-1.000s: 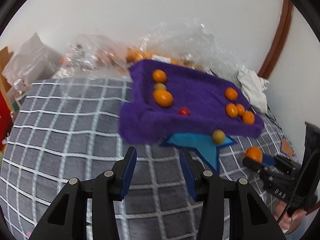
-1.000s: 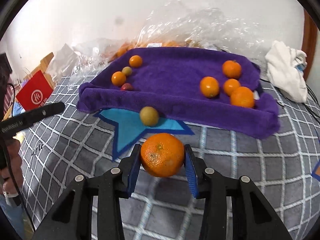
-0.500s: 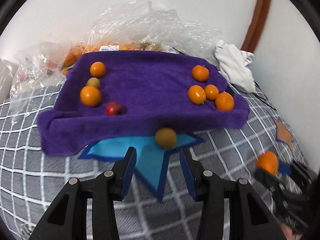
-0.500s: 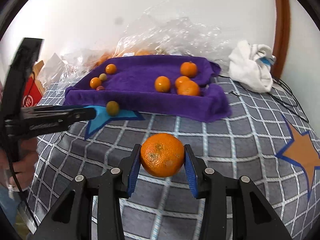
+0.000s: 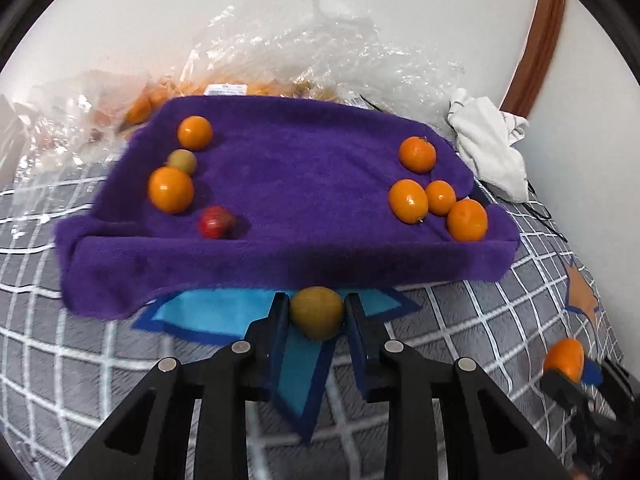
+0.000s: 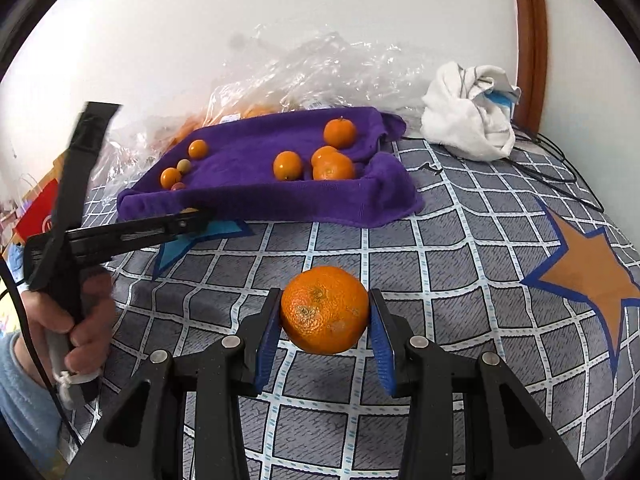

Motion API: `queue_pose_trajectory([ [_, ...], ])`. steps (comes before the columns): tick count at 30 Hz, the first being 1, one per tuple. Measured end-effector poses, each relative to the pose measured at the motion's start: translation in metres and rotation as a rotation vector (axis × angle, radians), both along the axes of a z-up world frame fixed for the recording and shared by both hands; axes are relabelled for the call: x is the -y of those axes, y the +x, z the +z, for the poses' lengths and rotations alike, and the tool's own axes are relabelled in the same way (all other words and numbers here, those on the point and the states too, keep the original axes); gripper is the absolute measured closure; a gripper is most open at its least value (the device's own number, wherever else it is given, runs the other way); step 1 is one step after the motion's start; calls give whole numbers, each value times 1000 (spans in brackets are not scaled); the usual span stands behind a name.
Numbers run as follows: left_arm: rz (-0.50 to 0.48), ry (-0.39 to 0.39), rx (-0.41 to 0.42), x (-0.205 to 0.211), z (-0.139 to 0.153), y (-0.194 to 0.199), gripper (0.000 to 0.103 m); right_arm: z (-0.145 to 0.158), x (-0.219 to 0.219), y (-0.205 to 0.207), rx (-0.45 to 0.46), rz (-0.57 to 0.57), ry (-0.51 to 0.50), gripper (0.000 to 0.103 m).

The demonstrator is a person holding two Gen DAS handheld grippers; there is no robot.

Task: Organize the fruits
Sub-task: 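Grasp the yellow-green fruit in front of the towel with the left tool, then carry the held orange and yellow-green fruit onto the purple towel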

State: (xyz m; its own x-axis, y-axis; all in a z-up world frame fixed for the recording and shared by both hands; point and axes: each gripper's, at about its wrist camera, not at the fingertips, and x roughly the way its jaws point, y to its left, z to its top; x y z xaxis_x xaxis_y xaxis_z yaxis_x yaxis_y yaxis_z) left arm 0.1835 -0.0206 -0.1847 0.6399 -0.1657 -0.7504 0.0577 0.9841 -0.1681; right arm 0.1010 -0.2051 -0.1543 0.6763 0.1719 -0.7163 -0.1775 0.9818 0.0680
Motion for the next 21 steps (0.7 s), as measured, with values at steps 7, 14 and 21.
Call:
queue_pose_trajectory([
  [7, 34, -47, 6, -33, 24, -32, 76, 17, -2, -11, 20, 2, 63, 62],
  [14, 80, -68, 41, -57, 49, -61, 76, 35, -12, -16, 37, 26, 64, 62],
  [21, 96, -103, 53, -64, 62, -73, 76, 50, -15, -16, 56, 35, 53, 62],
])
